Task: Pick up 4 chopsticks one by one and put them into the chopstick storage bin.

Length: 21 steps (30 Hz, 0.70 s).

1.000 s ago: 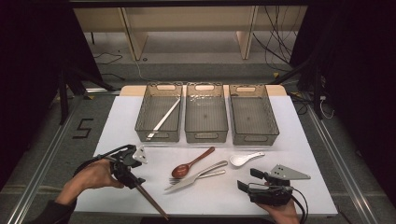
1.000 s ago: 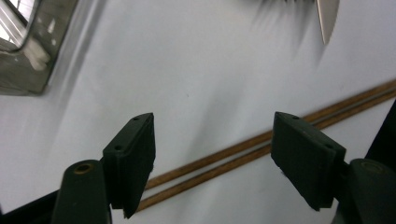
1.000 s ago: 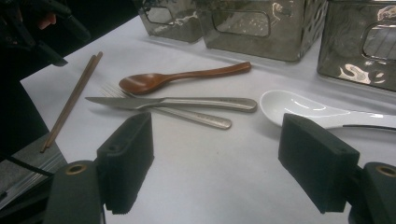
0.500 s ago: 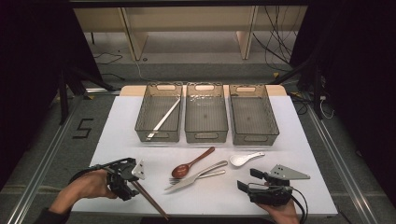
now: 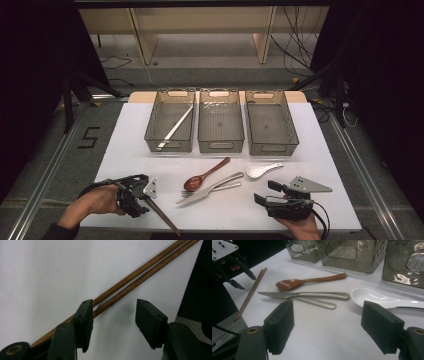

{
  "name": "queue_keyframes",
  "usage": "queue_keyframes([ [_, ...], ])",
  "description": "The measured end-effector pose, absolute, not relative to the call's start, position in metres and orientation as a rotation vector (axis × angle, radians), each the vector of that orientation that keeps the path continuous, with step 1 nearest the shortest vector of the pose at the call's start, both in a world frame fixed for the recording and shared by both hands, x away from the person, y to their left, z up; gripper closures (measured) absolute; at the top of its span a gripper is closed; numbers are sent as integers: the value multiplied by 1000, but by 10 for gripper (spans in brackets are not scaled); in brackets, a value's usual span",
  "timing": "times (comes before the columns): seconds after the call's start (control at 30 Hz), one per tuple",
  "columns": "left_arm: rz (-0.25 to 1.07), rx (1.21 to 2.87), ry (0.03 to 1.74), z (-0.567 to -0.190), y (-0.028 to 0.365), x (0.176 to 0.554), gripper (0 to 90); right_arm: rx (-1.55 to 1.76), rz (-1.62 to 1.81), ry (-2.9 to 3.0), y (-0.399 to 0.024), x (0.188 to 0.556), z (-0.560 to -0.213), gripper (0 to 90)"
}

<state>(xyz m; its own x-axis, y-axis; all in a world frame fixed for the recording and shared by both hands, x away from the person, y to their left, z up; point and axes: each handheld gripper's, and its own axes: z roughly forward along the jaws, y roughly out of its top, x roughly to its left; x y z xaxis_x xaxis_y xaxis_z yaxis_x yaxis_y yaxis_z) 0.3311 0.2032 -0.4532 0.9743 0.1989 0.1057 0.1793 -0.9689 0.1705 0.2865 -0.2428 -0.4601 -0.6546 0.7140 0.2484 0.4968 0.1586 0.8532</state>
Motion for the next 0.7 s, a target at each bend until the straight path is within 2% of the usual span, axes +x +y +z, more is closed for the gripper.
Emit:
queue_keyframes([
  [0.7, 130, 2993, 204, -457, 195, 332, 517, 1183, 1500, 2219, -243, 286, -460, 272],
])
